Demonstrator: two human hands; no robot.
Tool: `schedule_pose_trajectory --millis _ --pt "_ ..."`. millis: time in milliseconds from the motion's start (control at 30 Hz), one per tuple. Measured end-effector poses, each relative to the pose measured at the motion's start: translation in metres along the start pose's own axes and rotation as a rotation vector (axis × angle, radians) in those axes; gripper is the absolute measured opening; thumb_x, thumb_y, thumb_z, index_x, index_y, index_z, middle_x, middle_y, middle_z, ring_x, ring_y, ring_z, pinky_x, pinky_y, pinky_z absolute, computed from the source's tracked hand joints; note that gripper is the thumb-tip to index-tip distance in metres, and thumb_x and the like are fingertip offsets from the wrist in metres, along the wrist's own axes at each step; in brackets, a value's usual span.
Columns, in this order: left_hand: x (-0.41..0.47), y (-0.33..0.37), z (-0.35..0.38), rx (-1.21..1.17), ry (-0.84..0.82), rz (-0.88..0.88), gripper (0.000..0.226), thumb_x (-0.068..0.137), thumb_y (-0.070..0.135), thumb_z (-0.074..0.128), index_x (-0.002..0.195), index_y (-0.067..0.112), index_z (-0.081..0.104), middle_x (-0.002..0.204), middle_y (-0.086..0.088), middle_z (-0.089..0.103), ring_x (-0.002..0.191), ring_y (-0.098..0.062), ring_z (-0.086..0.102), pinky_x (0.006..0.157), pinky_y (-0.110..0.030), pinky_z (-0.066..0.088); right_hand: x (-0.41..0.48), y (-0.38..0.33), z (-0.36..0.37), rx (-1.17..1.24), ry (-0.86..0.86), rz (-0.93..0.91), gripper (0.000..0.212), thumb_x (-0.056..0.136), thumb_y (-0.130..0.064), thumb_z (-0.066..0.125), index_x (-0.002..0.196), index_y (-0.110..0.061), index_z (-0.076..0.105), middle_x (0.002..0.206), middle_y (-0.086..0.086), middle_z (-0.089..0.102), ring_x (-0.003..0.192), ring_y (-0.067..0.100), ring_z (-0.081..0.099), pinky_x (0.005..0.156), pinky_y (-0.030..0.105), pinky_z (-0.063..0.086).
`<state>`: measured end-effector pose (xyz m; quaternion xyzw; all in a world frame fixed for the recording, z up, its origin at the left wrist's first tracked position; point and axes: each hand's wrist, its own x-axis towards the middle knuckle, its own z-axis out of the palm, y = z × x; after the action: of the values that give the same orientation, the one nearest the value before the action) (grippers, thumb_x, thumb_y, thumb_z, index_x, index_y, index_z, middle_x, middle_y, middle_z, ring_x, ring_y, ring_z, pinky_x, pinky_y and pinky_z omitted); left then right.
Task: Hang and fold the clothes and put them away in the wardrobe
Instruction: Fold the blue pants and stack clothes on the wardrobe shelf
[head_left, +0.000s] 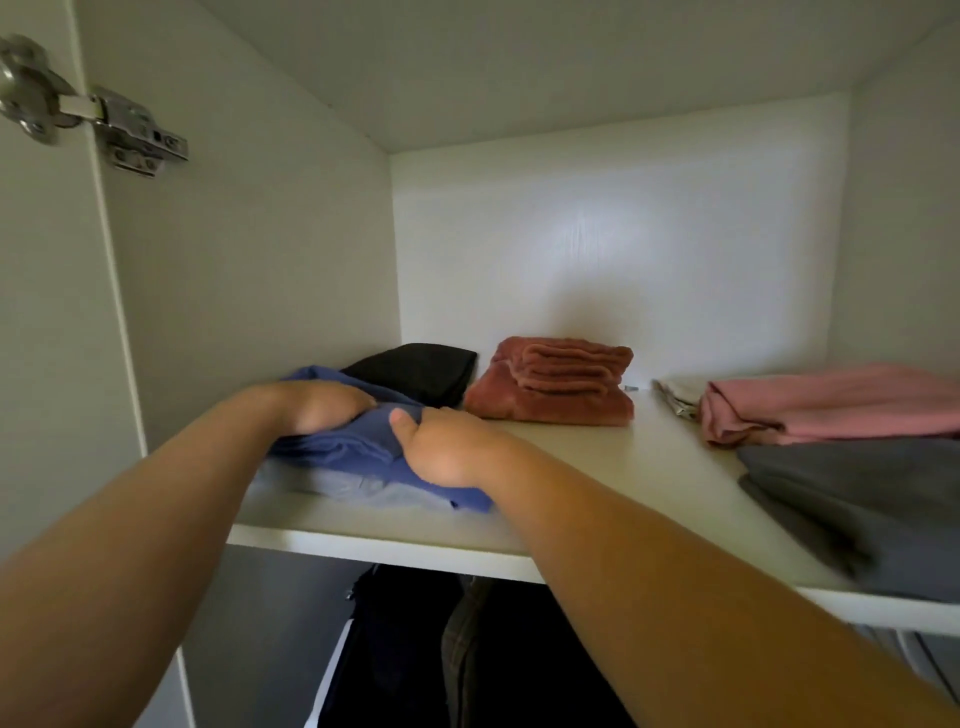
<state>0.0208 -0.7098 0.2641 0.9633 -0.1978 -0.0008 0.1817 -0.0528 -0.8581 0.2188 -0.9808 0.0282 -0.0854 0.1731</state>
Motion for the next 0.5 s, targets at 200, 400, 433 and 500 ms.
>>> schedule_pose_trajectory --millis 200,400,433,500 --pt "-0.012 0.076 -0.006 0.151 0.212 0.229 0.04 0.109 0.026 0.034 0.129 0.007 0.063 0.14 -0.015 0.059 0.124 -0.031 0.054 0.1 -0.033 0.039 -0.06 0.029 -0.072 -0.041 0.039 0.091 0.035 0.108 -0.014 0.035 0.127 0.001 0.06 0.125 0.021 0.061 0.111 0.036 0.057 0.085 0.035 0.04" --pt "-0.053 0.2 0.052 0.324 0.122 0.615 0.035 0.107 0.025 0.034 0.122 0.012 0.063 0.132 -0.006 0.06 0.118 -0.024 0.055 0.091 -0.023 0.037 -0.146 0.122 -0.143 -0.184 0.258 0.404 0.016 0.096 -0.019 0.058 0.08 -0.015 0.056 0.071 0.0 0.053 0.062 0.017 0.054 0.054 0.027 0.043" --pt "-0.061 0.22 0.062 0.332 0.12 0.673 0.036 0.107 0.026 0.035 0.127 0.014 0.062 0.137 -0.006 0.058 0.123 -0.025 0.054 0.1 -0.029 0.04 -0.163 0.132 -0.154 -0.225 0.256 0.461 0.01 0.095 -0.02 0.06 0.088 -0.014 0.063 0.075 0.001 0.059 0.063 0.016 0.056 0.053 0.023 0.042" --pt "-0.076 0.259 0.081 0.302 0.072 0.776 0.039 0.107 0.023 0.036 0.137 0.012 0.058 0.143 -0.011 0.056 0.128 -0.029 0.053 0.103 -0.034 0.04 -0.195 0.156 -0.172 -0.329 0.254 0.562 0.024 0.097 -0.021 0.056 0.111 -0.008 0.07 0.106 0.01 0.07 0.091 0.026 0.066 0.07 0.027 0.049"
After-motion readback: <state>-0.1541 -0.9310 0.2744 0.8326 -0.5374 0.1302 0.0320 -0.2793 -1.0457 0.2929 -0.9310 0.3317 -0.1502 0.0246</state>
